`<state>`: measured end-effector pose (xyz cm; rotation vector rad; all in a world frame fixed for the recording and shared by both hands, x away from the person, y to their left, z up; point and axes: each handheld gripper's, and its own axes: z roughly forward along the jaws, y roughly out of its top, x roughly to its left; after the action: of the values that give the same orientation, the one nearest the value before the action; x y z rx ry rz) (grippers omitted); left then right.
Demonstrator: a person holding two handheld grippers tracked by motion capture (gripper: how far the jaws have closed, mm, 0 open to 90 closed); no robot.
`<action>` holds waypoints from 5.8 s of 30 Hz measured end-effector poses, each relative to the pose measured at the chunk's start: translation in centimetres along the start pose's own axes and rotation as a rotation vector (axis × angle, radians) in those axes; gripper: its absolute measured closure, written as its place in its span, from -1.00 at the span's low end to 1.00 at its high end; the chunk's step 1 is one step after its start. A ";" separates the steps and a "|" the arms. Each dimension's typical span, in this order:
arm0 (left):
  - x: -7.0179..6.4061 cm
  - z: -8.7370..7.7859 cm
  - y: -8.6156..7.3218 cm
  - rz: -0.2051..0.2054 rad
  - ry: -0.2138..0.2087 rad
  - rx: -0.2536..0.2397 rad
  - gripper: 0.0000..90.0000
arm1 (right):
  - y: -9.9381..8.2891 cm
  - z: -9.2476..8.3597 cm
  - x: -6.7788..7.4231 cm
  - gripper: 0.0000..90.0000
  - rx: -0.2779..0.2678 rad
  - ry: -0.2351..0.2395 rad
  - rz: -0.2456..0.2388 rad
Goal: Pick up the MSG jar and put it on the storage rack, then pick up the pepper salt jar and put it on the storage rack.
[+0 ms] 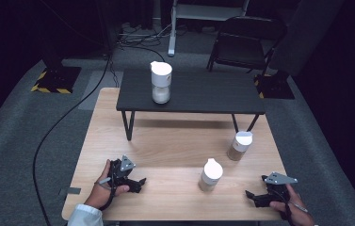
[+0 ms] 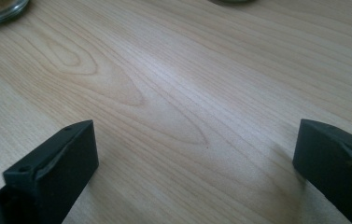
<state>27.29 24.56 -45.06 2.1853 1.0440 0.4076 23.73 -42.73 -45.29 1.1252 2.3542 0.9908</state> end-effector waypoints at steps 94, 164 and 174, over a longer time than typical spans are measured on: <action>0.1 0.0 0.0 0.002 -0.002 0.000 -1.00 | 3.9 3.8 5.1 -0.95 -0.211 0.272 -0.107; 0.1 0.0 0.0 0.002 -0.002 0.000 -1.00 | 6.8 2.0 8.9 -0.34 -0.357 0.062 -0.016; 0.1 0.0 0.0 0.002 -0.002 -0.001 -1.00 | 8.9 1.4 9.7 -0.34 -0.359 0.013 0.016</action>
<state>27.33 24.62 -45.08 2.1859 1.0405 0.4064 23.27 -30.65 -39.98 0.9989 2.0660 1.3618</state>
